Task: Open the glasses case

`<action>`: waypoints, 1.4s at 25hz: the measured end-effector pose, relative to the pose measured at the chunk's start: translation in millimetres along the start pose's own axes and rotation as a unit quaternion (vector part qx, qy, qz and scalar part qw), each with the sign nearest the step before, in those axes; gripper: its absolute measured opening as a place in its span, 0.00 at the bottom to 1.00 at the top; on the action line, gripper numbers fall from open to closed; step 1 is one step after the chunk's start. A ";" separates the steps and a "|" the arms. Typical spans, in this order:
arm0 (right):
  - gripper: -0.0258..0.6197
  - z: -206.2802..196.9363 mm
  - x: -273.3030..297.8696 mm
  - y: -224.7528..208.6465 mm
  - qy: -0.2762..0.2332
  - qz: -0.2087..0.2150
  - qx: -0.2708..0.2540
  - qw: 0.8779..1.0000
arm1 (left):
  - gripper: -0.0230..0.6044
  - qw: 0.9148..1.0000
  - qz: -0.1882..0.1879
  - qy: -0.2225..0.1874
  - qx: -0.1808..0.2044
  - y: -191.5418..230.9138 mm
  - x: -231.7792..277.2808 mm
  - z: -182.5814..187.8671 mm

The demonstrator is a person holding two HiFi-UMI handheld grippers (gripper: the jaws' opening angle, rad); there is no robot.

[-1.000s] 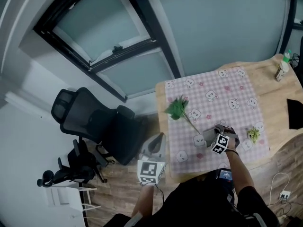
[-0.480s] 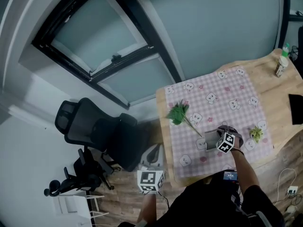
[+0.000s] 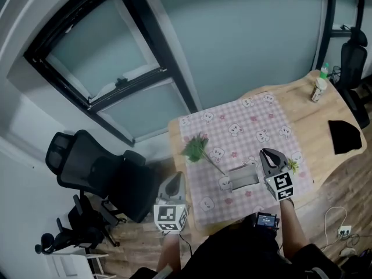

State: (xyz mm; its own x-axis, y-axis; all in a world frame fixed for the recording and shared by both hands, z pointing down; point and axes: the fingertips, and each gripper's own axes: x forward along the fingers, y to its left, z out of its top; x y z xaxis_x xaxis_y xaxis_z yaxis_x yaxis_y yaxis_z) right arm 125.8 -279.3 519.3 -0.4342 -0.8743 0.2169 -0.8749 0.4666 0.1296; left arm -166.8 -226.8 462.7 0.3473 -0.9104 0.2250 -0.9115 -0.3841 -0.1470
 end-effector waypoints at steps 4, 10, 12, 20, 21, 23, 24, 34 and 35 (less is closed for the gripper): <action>0.08 67.6 -74.6 -9.2 -0.110 -0.056 0.114 0.986 | 0.03 0.999 -0.013 -0.030 -0.009 -12.1 4.2 20.4; 0.07 90.1 -101.2 -11.2 -0.130 -0.084 0.092 0.984 | 0.03 0.998 -0.043 -0.040 -0.007 -30.7 12.2 28.9; 0.07 95.6 -104.6 -8.3 -0.132 -0.084 0.081 0.984 | 0.03 0.998 -0.045 -0.040 -0.008 -32.4 11.9 28.3; 0.07 100.1 -104.3 -1.3 -0.134 -0.077 0.078 0.985 | 0.03 0.998 -0.045 -0.031 -0.007 -27.4 7.8 21.9; 0.07 100.3 -104.4 -1.4 -0.134 -0.077 0.079 0.985 | 0.03 0.998 -0.046 -0.031 -0.008 -27.8 7.5 21.3; 0.07 99.6 -103.5 -0.8 -0.133 -0.076 0.082 0.985 | 0.03 0.998 -0.049 -0.030 -0.009 -28.5 7.0 21.9; 0.07 98.5 -102.3 0.3 -0.132 -0.075 0.084 0.985 | 0.03 0.998 -0.050 -0.031 -0.009 -28.2 6.3 22.5; 0.07 95.4 -96.7 5.4 -0.128 -0.065 0.095 0.985 | 0.03 0.998 -0.058 -0.026 -0.010 -29.0 5.7 20.7; 0.07 94.7 -96.3 6.1 -0.127 -0.065 0.096 0.985 | 0.03 0.998 -0.058 -0.025 -0.010 -28.7 5.2 20.0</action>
State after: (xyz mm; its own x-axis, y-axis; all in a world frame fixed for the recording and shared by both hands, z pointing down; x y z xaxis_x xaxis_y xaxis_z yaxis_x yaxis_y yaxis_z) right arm 141.9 -204.9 407.5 -0.3346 -0.9415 -0.0410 -0.9403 0.3365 -0.0507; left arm -134.4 -223.7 448.8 0.4607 -0.8669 0.1903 -0.8686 -0.4844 -0.1044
